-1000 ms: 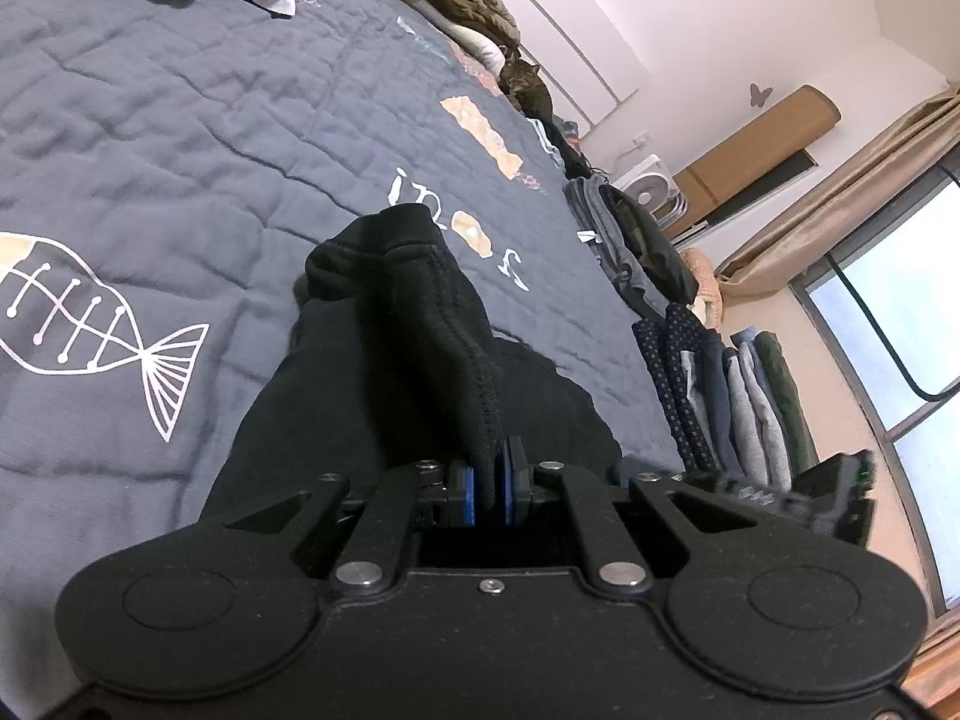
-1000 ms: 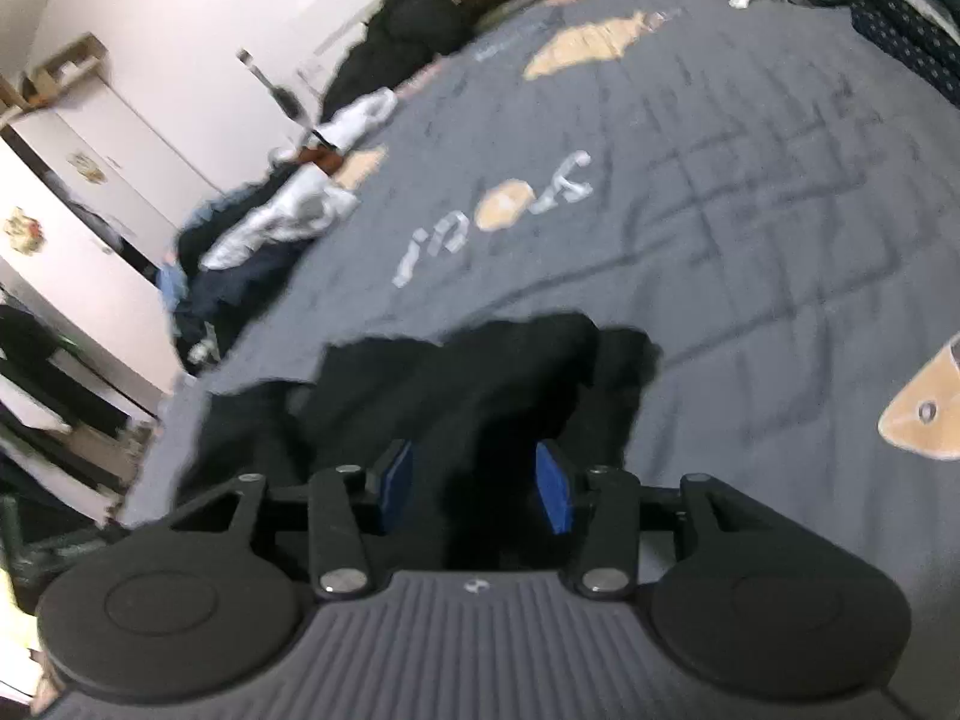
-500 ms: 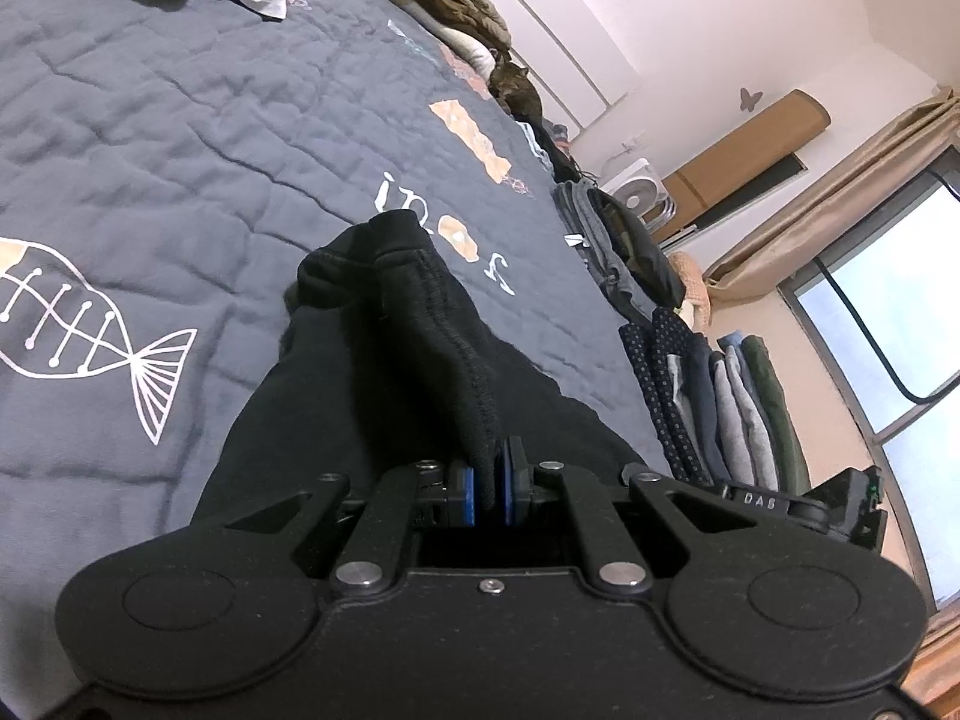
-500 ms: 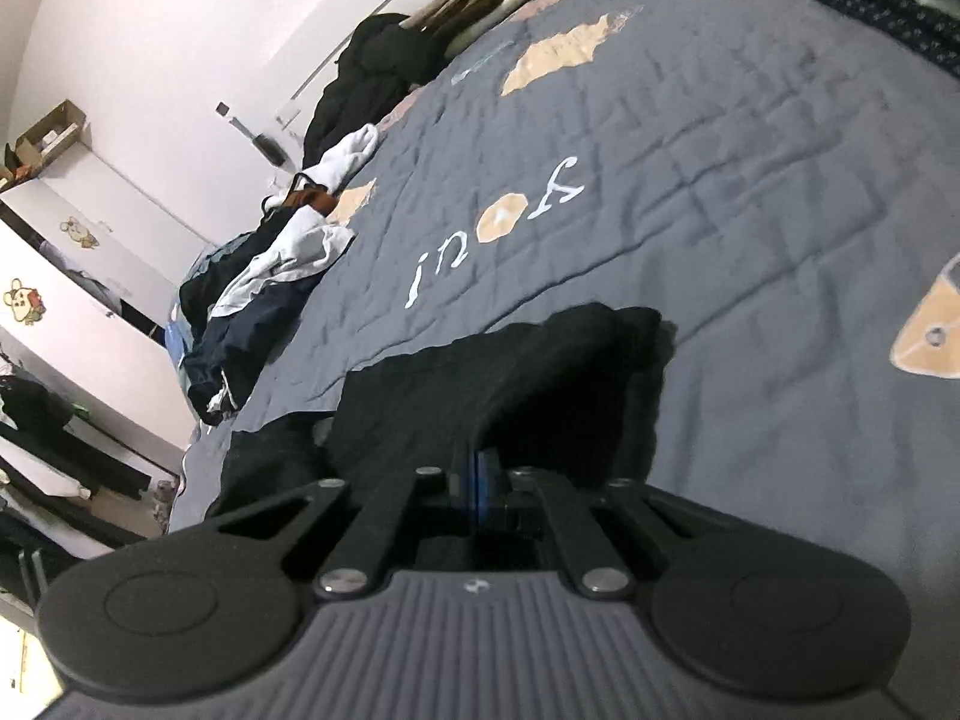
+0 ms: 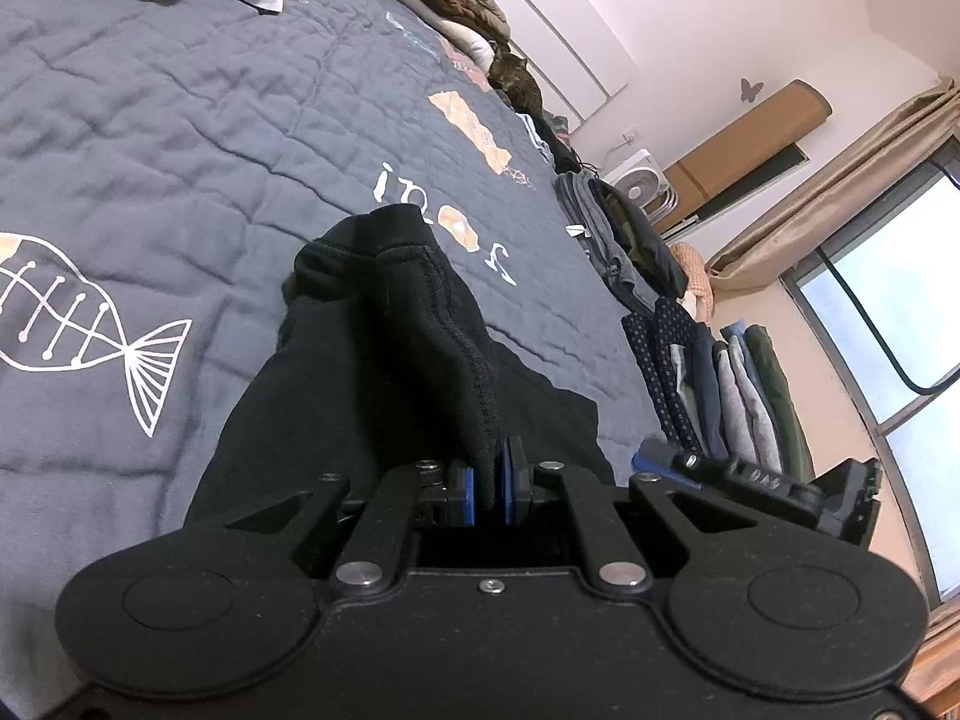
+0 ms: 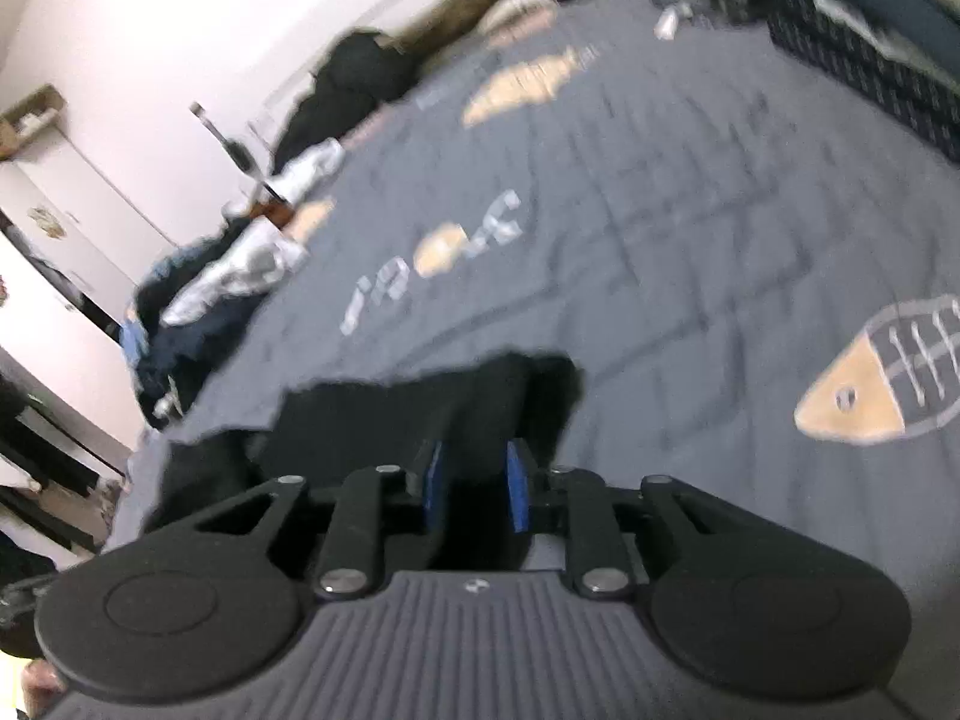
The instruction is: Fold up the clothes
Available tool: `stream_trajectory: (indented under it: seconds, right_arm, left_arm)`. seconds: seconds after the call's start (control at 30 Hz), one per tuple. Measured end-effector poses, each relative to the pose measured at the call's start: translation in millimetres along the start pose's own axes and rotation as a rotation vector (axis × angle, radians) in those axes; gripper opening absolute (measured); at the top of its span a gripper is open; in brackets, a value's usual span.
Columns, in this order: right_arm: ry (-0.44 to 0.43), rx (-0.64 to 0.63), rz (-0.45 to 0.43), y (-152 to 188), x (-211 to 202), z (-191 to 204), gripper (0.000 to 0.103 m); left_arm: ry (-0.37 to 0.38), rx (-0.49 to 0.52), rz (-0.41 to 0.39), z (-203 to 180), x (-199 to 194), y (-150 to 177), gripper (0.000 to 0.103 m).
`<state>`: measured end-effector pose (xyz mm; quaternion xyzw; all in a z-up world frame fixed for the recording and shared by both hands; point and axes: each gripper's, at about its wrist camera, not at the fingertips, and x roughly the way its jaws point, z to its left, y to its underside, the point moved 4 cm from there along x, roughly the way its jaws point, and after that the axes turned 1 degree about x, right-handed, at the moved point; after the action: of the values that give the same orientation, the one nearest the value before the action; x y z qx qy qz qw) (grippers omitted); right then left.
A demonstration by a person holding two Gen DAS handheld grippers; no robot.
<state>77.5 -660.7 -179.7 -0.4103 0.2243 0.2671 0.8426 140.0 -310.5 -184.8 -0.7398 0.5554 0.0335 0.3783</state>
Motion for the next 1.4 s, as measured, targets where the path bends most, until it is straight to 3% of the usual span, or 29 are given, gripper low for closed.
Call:
stream_trajectory:
  seconds: [0.07,0.17,0.33,0.4,0.47,0.57,0.63,0.7,0.83,0.9,0.97,1.03,1.07,1.13,1.23,1.4]
  right_arm:
    - [0.010,-0.033,-0.014,-4,10,3,0.034]
    - [0.026,-0.078,-0.034,-9,26,7,0.035]
    - [0.090,0.033,-0.032,-13,53,-14,0.035]
    - [0.081,0.028,-0.039,-9,57,-14,0.030]
    - [0.064,0.037,-0.048,-9,57,-12,0.006]
    - [0.055,0.022,-0.128,-14,51,-5,0.004]
    - [0.075,-0.054,-0.178,-16,48,2,0.004]
    - [0.101,-0.159,-0.160,-13,55,7,0.004]
    - [0.149,-0.173,-0.081,-12,60,-1,0.011]
    - [0.143,-0.154,-0.098,-21,44,0,0.015]
    - [0.129,-0.159,-0.125,-26,24,8,0.031]
    - [0.074,-0.221,-0.128,-22,6,29,0.042]
    - [0.046,-0.252,-0.129,-20,-3,39,0.045]
    - [-0.002,-0.329,-0.106,-6,-11,66,0.053]
    - [-0.072,-0.476,-0.077,20,-17,111,0.057]
    - [-0.068,-0.641,-0.054,43,-9,139,0.061]
  left_arm:
    - [-0.001,0.001,0.000,0,0,0,0.008]
    - [-0.003,0.004,0.000,0,-1,1,0.008]
    - [-0.004,0.004,0.002,-1,0,1,0.008]
    - [-0.004,0.003,0.002,-1,0,1,0.008]
    - [-0.003,0.004,0.000,-1,0,0,0.008]
    - [-0.002,0.005,-0.002,-1,-2,1,0.008]
    - [-0.002,0.006,-0.003,-1,-2,1,0.008]
    - [-0.002,0.008,-0.005,-2,-2,1,0.008]
    - [0.007,0.021,-0.017,-6,-5,-1,0.009]
    - [0.010,0.028,-0.022,-8,-8,-3,0.008]
    - [0.010,0.037,-0.023,-11,-12,-6,0.010]
    - [0.008,0.055,-0.021,-16,-17,-9,0.014]
    - [0.006,0.068,-0.017,-18,-20,-10,0.025]
    - [0.015,0.087,-0.030,-23,-25,-11,0.036]
    - [0.037,0.098,-0.046,-29,-29,-11,0.036]
    - [0.048,0.067,-0.066,-24,-34,-16,0.036]
